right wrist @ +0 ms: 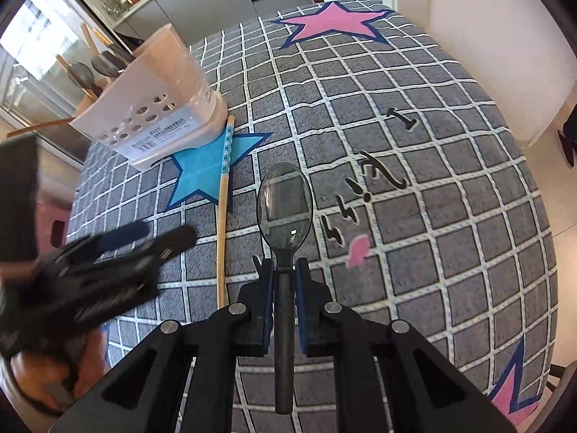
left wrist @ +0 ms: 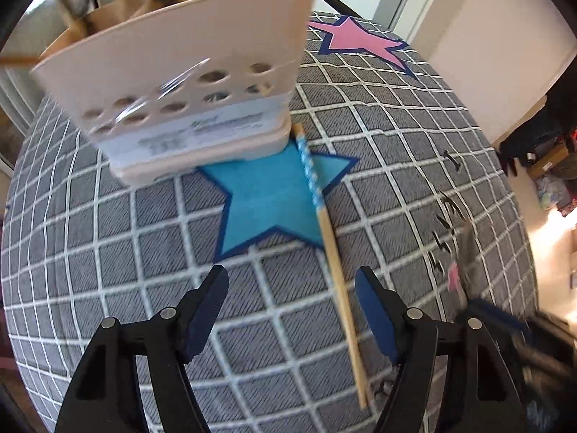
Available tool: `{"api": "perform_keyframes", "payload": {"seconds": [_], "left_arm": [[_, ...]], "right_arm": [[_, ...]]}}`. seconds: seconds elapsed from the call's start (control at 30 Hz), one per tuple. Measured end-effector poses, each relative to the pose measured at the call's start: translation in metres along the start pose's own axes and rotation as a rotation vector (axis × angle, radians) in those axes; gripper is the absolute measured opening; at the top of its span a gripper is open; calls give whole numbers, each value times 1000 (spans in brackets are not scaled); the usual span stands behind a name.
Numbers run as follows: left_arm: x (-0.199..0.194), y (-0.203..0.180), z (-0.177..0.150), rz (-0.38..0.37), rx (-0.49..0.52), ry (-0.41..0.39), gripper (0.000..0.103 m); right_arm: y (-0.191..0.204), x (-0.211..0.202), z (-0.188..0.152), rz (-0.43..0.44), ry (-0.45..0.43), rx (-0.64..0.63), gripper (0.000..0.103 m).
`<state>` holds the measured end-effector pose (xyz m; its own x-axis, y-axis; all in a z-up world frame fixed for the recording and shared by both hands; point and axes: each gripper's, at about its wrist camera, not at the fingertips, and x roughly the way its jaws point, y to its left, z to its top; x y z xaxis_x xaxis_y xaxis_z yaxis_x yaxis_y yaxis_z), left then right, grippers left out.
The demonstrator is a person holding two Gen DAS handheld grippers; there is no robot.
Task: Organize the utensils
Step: 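Close the left tool on the blue chopstick while the right tool lifts the spoon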
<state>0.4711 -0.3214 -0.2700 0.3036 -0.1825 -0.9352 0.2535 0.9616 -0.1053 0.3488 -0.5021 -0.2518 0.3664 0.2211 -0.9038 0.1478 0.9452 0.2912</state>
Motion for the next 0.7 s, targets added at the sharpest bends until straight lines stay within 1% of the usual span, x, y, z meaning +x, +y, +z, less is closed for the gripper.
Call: {"api": "perform_keyframes", "payload": {"seconds": [0.07, 0.13, 0.23, 0.27, 0.3, 0.37, 0.43, 0.47, 0.5, 0.53, 0.57, 0.6, 0.7], "left_arm": [[9, -9, 9, 25, -1, 11, 99], [19, -15, 17, 48, -6, 34, 99], [32, -21, 24, 79, -29, 72, 99], [33, -23, 26, 99, -24, 60, 99], [35, -25, 27, 108, -19, 65, 99], [36, -26, 30, 111, -18, 68, 99], [36, -27, 31, 108, -17, 72, 96], [36, -29, 32, 104, -10, 69, 90], [35, -33, 33, 97, 5, 66, 79], [37, -40, 38, 93, 20, 61, 71], [36, -43, 38, 86, 42, 53, 48], [36, -46, 39, 81, 59, 54, 39], [36, -49, 35, 65, 96, 36, 38]], "right_arm": [[-1, -4, -7, 13, -11, 8, 12], [-15, -4, -13, 32, -18, 18, 12], [-28, -17, -18, 50, -23, 21, 12], [-29, -17, -19, 58, -23, 23, 12], [-33, -19, -19, 66, -22, 26, 12], [-35, -20, -20, 73, -22, 28, 12], [-37, -21, -20, 82, -24, 30, 12], [-37, -20, -20, 84, -24, 30, 12], [-37, -22, -21, 84, -25, 29, 12], [-38, -23, -22, 83, -26, 29, 12], [-37, -23, -22, 83, -29, 31, 12], [-37, -22, -22, 85, -30, 34, 12], [-37, -23, -24, 83, -32, 37, 12]]}}
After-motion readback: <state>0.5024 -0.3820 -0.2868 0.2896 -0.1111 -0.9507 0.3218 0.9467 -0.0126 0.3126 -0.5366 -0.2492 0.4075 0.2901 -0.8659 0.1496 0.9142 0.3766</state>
